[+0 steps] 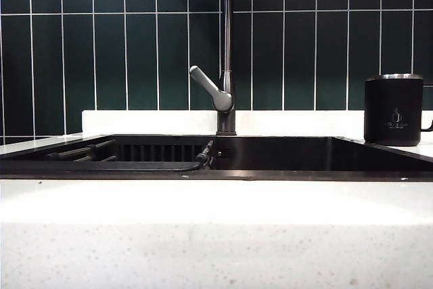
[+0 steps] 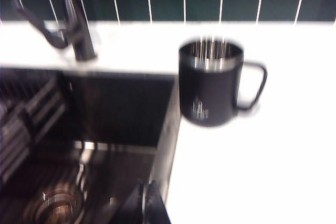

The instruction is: Pick up the mug next to the sink, go to the faucet to get some water, pour the water into the sink, and finally put the mug back to its place.

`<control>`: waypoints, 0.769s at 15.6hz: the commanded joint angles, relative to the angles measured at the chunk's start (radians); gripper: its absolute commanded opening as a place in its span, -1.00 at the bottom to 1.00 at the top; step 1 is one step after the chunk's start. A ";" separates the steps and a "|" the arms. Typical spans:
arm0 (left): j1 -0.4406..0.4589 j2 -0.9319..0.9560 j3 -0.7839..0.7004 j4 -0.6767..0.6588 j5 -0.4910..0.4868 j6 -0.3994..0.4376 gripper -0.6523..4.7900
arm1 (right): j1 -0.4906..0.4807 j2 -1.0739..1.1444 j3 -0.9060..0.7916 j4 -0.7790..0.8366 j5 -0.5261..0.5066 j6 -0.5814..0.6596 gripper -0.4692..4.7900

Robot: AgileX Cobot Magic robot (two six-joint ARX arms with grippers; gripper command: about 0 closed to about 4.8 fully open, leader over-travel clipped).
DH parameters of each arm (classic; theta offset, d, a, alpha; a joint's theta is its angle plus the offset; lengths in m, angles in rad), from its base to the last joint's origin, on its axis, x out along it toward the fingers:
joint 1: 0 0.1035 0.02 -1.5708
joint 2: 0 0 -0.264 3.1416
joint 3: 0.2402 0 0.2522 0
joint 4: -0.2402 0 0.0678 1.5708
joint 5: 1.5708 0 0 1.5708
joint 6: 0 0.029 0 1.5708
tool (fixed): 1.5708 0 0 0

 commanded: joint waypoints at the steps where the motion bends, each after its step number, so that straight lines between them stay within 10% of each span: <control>1: -0.001 -0.002 -0.063 0.095 -0.024 -0.003 -0.78 | 0.001 -0.003 0.010 -0.016 0.000 0.048 -0.75; 12: -0.001 -0.217 -0.208 0.146 -0.025 0.006 -0.78 | 0.001 -0.135 -0.004 -0.031 0.009 -0.036 -0.86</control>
